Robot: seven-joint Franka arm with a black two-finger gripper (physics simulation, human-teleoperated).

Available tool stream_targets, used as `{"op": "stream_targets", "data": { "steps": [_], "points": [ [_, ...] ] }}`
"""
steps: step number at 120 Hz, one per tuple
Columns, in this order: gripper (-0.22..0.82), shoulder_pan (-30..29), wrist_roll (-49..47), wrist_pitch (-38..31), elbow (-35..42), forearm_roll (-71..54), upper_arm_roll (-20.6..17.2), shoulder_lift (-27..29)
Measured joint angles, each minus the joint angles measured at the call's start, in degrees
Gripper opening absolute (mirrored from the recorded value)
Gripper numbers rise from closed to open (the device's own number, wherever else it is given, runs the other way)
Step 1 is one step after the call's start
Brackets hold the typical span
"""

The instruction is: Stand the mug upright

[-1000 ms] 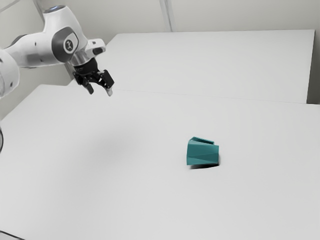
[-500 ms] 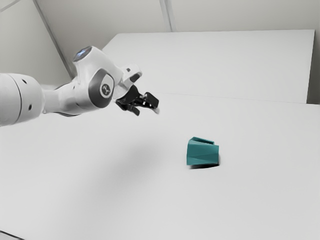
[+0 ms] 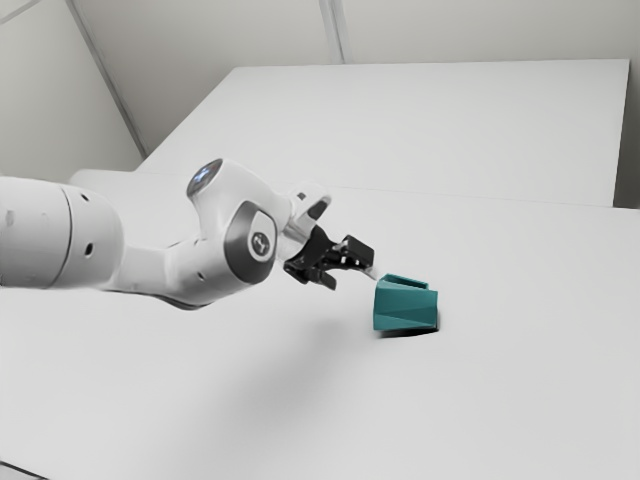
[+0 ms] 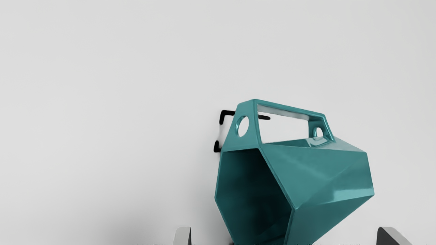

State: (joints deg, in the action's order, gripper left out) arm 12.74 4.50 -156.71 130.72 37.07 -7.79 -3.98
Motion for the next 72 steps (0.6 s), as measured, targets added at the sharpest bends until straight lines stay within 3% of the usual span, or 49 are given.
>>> {"op": "stream_targets", "data": {
  "steps": [72],
  "points": [
    [0.58,-1.0,-1.1,-6.4,-0.6,1.3,-3.1,-5.6]
  ]
}}
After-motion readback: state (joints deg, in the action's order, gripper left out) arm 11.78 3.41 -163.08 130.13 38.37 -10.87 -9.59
